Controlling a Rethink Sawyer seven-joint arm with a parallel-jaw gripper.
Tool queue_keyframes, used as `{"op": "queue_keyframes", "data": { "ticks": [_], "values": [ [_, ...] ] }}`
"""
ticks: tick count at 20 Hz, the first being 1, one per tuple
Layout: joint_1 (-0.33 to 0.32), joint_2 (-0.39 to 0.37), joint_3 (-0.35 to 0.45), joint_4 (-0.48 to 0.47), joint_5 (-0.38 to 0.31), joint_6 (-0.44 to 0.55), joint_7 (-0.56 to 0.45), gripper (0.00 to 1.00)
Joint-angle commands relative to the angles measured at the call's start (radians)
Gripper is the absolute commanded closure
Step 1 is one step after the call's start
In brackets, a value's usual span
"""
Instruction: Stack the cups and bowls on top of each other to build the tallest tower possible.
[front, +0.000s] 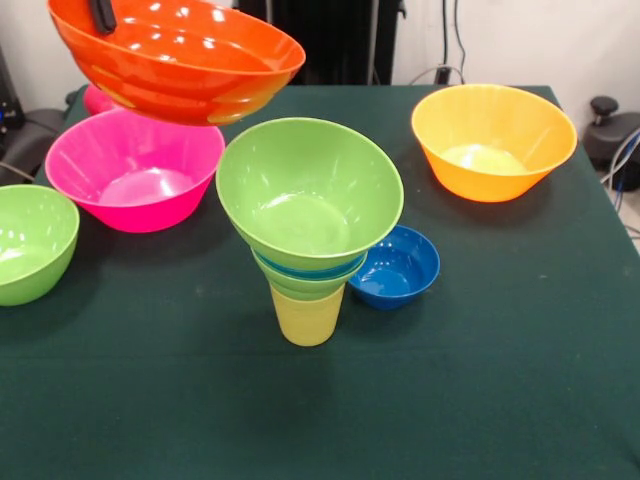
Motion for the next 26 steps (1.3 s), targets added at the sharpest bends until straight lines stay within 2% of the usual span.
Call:
{"op": "queue_keyframes", "data": {
  "ticks": [1, 11, 15, 20, 26],
  "values": [
    [0.029, 0.071, 0.037, -0.071, 0.097, -0.066, 0.351, 1.00],
    [0.071, 0.166, -0.089, -0.094, 0.274, -0.152, 0.365, 1.00],
    [0.090, 0.187, -0.117, -0.085, 0.323, -0.165, 0.366, 1.00],
    [0.107, 0.197, -0.134, -0.072, 0.352, -0.173, 0.363, 1.00],
    [0.126, 0.190, -0.088, -0.039, 0.347, -0.166, 0.354, 1.00]
  ]
}}
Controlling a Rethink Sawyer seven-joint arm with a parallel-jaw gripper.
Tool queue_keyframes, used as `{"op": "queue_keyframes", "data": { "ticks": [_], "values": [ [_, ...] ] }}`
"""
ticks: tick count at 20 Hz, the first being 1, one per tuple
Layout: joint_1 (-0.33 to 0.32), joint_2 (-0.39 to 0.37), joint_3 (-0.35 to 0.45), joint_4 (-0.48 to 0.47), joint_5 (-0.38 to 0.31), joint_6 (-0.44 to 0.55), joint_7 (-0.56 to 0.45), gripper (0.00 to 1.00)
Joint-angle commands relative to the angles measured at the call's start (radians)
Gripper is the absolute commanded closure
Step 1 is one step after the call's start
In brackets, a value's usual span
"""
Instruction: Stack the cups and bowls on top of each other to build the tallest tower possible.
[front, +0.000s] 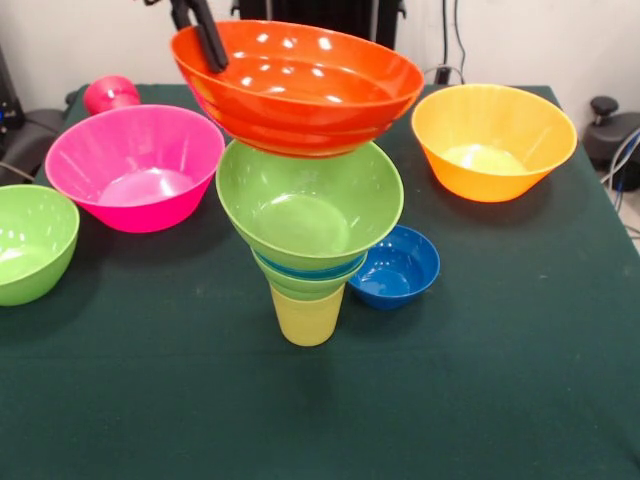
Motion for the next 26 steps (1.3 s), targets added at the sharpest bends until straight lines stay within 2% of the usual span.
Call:
{"op": "queue_keyframes", "data": {
  "ticks": [1, 11, 26],
  "values": [
    [0.029, 0.024, 0.113, 0.014, 0.057, -0.016, 0.324, 1.00],
    [0.016, 0.041, 0.176, 0.028, 0.038, -0.031, 0.287, 1.00],
    [0.009, 0.101, 0.186, -0.003, 0.020, -0.058, 0.315, 1.00]
  ]
}}
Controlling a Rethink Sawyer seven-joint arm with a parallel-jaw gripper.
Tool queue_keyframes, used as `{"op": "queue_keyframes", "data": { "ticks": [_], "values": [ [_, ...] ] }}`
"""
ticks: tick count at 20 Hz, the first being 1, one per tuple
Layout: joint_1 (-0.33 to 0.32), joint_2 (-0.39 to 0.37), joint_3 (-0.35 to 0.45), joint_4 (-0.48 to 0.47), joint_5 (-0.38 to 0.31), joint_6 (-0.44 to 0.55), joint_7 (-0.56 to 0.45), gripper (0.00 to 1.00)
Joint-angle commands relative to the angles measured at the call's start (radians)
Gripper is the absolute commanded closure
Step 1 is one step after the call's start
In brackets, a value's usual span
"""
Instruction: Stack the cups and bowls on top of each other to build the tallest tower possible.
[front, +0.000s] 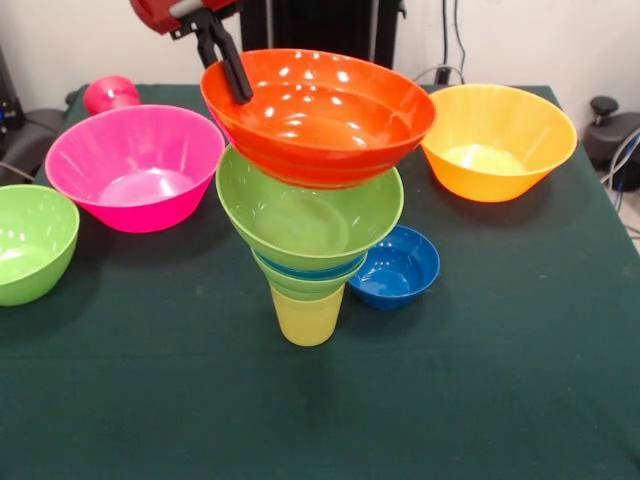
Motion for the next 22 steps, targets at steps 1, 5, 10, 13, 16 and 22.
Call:
{"op": "queue_keyframes", "data": {
  "ticks": [1, 5, 10, 13, 16, 22],
  "values": [
    [0.000, 0.047, 0.176, 0.000, 0.020, -0.047, 0.315, 1.00],
    [0.017, 0.034, 0.156, 0.019, 0.023, -0.053, 0.317, 1.00],
    [0.029, 0.032, 0.150, 0.029, 0.024, -0.057, 0.313, 1.00],
    [0.030, 0.034, 0.148, 0.027, 0.022, -0.057, 0.316, 1.00],
    [0.029, 0.037, 0.143, 0.024, 0.018, -0.059, 0.318, 1.00],
    [0.018, 0.055, 0.145, 0.009, 0.011, -0.054, 0.305, 1.00]
  ]
}}
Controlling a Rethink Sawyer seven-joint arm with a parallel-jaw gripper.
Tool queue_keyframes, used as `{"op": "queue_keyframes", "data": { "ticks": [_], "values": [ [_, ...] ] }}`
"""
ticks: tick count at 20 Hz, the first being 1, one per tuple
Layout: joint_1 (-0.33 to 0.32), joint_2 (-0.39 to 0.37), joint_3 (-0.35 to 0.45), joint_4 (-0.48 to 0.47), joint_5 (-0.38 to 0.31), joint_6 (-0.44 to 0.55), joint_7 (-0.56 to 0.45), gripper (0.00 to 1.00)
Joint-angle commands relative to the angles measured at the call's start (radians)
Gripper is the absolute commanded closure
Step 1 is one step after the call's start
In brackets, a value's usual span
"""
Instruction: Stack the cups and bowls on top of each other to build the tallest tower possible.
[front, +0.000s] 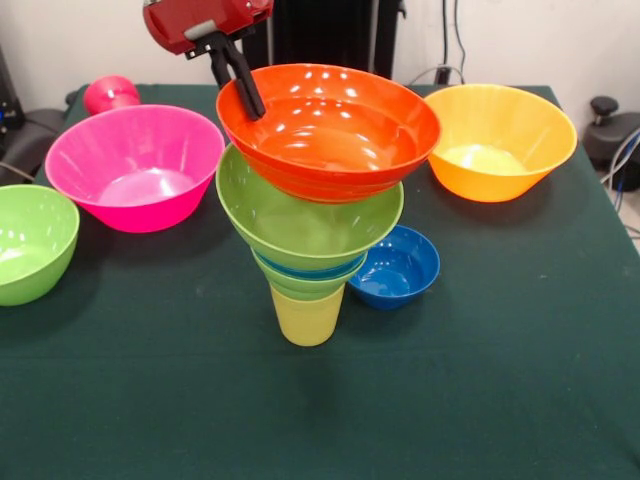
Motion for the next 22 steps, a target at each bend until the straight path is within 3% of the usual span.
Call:
{"op": "queue_keyframes", "data": {
  "ticks": [1, 22],
  "values": [
    [0.009, 0.032, 0.146, 0.005, 0.010, -0.036, 0.300, 1.00],
    [0.002, 0.052, 0.146, 0.005, 0.017, -0.026, 0.252, 1.00]
  ]
}}
